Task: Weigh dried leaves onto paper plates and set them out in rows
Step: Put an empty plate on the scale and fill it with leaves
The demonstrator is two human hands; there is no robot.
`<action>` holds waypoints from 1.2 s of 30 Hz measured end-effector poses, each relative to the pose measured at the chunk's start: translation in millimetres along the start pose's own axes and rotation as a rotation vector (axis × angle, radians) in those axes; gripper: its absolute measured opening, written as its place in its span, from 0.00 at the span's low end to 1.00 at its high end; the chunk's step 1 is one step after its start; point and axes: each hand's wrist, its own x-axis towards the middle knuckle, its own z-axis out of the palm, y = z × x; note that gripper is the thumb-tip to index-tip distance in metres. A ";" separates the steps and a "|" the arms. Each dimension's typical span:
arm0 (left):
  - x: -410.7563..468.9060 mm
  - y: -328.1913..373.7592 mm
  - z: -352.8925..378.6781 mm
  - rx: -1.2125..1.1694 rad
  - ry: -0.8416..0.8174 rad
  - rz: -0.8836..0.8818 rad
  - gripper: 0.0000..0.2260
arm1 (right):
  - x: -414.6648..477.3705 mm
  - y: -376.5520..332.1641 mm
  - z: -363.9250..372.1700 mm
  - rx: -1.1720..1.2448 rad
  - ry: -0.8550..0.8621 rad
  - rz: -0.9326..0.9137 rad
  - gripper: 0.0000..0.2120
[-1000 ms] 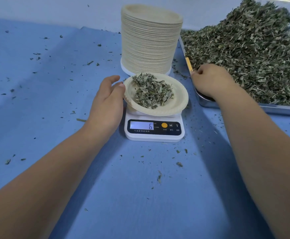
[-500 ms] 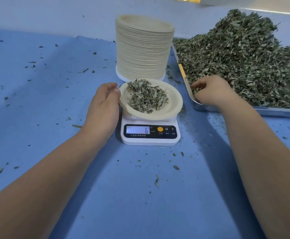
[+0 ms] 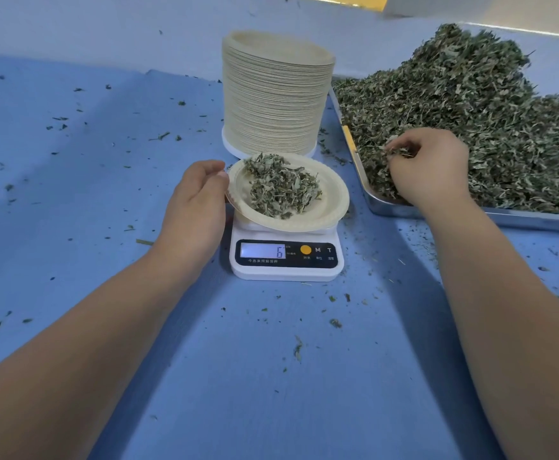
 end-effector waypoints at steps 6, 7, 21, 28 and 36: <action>1.8 -0.6 0.6 -0.007 0.001 -0.004 0.20 | -1.2 1.9 -6.7 0.035 -0.030 0.081 0.10; 2.1 -1.0 1.0 -0.011 0.005 -0.005 0.19 | -1.6 1.8 -7.2 0.043 -0.045 0.091 0.10; 6.5 -4.6 0.6 -0.061 0.025 -0.024 0.14 | -13.8 -29.8 -13.0 0.760 -0.089 0.032 0.09; 5.9 -4.0 1.4 -0.061 0.032 -0.031 0.15 | -23.0 -49.6 -17.2 0.933 -0.643 -0.146 0.11; 5.3 -3.4 0.6 -0.058 0.026 -0.025 0.17 | -25.5 -49.1 -22.6 0.571 -0.732 -0.241 0.11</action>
